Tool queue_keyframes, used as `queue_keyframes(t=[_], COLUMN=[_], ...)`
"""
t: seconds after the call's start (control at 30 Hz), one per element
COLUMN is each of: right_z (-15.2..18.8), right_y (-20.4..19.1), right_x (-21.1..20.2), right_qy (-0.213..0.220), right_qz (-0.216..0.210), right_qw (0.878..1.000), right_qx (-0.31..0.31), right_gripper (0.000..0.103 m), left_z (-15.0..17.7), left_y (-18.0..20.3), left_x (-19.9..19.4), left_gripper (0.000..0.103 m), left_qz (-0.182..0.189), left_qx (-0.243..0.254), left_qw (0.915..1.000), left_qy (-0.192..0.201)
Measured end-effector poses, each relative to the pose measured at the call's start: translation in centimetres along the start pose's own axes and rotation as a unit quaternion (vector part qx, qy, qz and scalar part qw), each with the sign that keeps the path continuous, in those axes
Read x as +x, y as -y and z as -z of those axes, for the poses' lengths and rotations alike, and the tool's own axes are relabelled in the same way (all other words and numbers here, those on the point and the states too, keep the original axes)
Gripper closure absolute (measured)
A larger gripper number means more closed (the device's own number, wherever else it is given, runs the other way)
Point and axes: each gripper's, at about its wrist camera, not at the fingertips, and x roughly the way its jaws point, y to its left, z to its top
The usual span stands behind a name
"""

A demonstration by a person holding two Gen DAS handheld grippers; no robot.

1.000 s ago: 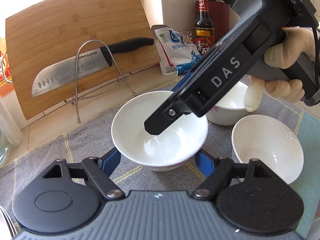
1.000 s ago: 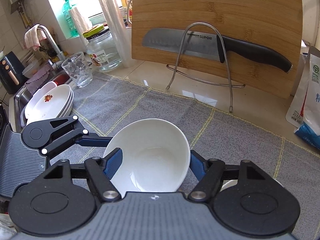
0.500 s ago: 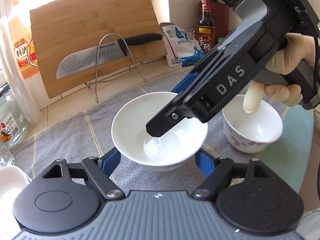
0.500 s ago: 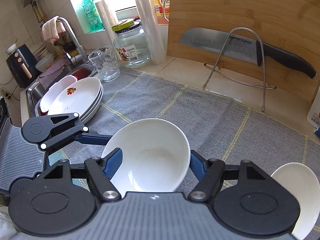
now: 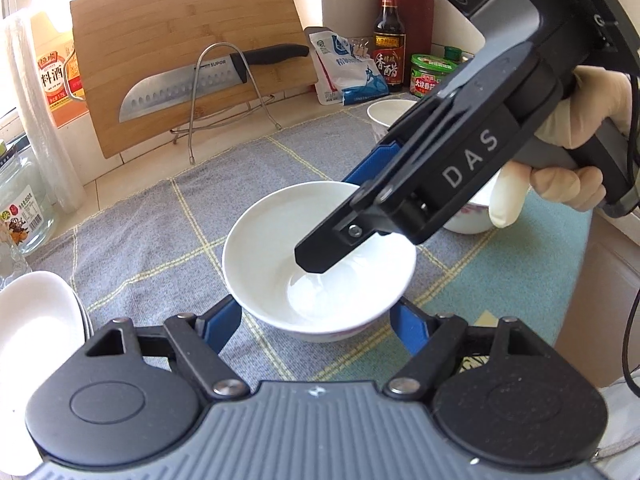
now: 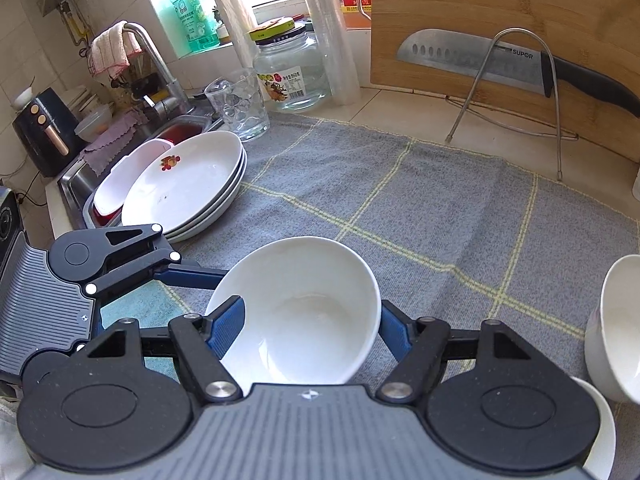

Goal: Organize plates and bowls
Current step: 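Lift and carry the white bowl with the right tool toward another bowl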

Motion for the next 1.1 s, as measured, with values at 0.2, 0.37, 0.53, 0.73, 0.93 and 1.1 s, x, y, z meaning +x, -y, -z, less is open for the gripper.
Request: queue_keyframes(t=[0.2,0.37,0.53,0.73,0.93,1.1], right_z=[1.0,1.6,1.8,2.0,2.2,2.0], right_y=[-0.8,-1.2,-1.4,-1.5,-1.8,-2.3], right_x=[0.3,0.4,0.7,1.0,0.9,0.5], right_qy=[-0.008,-0.009,-0.009,-0.008,0.001,0.013], right_qz=[0.001,-0.003,-0.004,-0.003,-0.001,0.022], right_qw=[1.0,1.0,1.0,0.999,0.999,0.999], right_qx=[0.013,0.021,0.026,0.032,0.034,0.033], right_gripper=[0.026,0.026,0.026,0.026,0.014,0.004], left_z=[1.0,1.4,1.7,2.1,2.3,2.4], left_y=[0.2,0.2,0.1,-0.1,-0.1,-0.2], left_x=[-0.9,-1.4,-1.7,-1.6,-1.6,-2.3], left_gripper=[0.022,0.022,0.022,0.022,0.017,0.009], left_qz=[0.013,0.02,0.023,0.029,0.043,0.05], left_qx=[0.0,0.001,0.001,0.003,0.01,0.014], left_qw=[0.9999,0.9997,0.9996,0.9995,0.9989,0.9986], left_qy=[-0.007,-0.01,-0.013,-0.014,-0.014,0.001])
